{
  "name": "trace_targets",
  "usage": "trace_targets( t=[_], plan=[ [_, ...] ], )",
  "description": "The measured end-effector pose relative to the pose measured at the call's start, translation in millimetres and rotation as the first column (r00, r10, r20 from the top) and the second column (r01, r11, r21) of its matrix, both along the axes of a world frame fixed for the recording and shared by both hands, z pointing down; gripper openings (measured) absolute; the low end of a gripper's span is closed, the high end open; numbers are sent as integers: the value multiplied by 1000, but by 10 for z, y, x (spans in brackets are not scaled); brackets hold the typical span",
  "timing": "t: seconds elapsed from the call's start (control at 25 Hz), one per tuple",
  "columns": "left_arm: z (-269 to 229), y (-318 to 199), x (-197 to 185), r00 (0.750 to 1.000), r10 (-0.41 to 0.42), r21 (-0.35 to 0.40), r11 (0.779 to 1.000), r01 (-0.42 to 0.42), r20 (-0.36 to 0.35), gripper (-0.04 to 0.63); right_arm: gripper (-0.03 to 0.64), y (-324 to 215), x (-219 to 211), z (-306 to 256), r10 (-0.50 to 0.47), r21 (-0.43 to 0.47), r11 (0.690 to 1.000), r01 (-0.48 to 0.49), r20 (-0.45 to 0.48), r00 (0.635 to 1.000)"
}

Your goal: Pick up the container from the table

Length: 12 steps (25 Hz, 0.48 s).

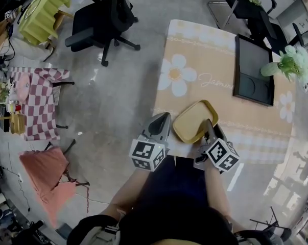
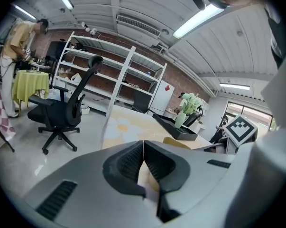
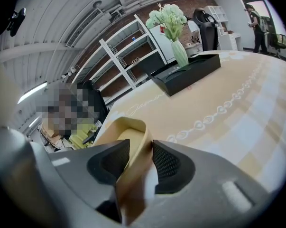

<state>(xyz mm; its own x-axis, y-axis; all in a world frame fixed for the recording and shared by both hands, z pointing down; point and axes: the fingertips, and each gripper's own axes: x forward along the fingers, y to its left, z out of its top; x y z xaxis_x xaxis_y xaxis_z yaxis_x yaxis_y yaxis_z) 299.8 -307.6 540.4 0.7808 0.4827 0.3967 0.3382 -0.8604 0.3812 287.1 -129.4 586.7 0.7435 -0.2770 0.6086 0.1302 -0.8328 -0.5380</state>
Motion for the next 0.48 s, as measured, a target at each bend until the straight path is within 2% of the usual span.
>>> trace_targets(
  t=[0.28, 0.48],
  plan=[
    [-3, -31, -14, 1000, -13, 2, 1000, 13, -1, 10, 128, 13, 14, 26, 1, 0, 1000, -1, 10, 1000],
    [10, -67, -39, 1000, -27, 10, 1000, 27, -2, 10, 36, 85, 2, 85, 22, -21, 1000, -22, 27, 999]
  ],
)
